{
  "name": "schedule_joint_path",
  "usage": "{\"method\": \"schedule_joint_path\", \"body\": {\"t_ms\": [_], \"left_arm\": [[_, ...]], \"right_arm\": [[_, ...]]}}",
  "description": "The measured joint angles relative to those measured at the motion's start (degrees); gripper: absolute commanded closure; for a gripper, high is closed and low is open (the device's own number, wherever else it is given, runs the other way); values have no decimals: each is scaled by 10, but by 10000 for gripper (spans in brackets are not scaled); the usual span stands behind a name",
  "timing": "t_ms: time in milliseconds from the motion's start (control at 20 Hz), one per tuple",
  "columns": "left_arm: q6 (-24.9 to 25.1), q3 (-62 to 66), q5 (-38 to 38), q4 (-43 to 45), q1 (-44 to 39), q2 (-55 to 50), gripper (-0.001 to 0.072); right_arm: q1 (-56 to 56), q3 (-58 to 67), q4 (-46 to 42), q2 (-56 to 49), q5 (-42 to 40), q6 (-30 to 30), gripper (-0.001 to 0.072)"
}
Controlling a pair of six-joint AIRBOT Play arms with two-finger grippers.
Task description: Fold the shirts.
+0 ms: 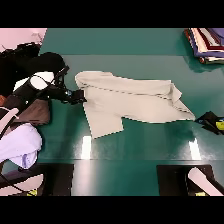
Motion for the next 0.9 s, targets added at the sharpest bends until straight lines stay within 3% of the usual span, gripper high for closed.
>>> {"method": "schedule_joint_path", "body": {"t_ms": [250,300,350,400,450,500,750,900], "left_arm": [[0,6,-1,0,1,0,684],[1,6,-1,1,1,0,684],[1,7,-1,1,1,0,684],[1,7,-1,1,1,0,684],[1,7,-1,1,1,0,684],[1,7,-2,1,1,0,685],[-6,14,-6,12,1,29,685],[-30,67,-22,67,1,98,685]], "right_arm": [[33,7,42,-76,-53,-11,322],[44,14,45,-90,-62,-12,413],[53,20,48,-100,-69,-12,422],[61,26,50,-109,-76,-12,502],[66,32,51,-115,-81,-12,634],[70,37,52,-119,-86,-12,693],[78,47,59,-79,-80,-12,694],[80,90,91,-10,-61,-14,694]]}}
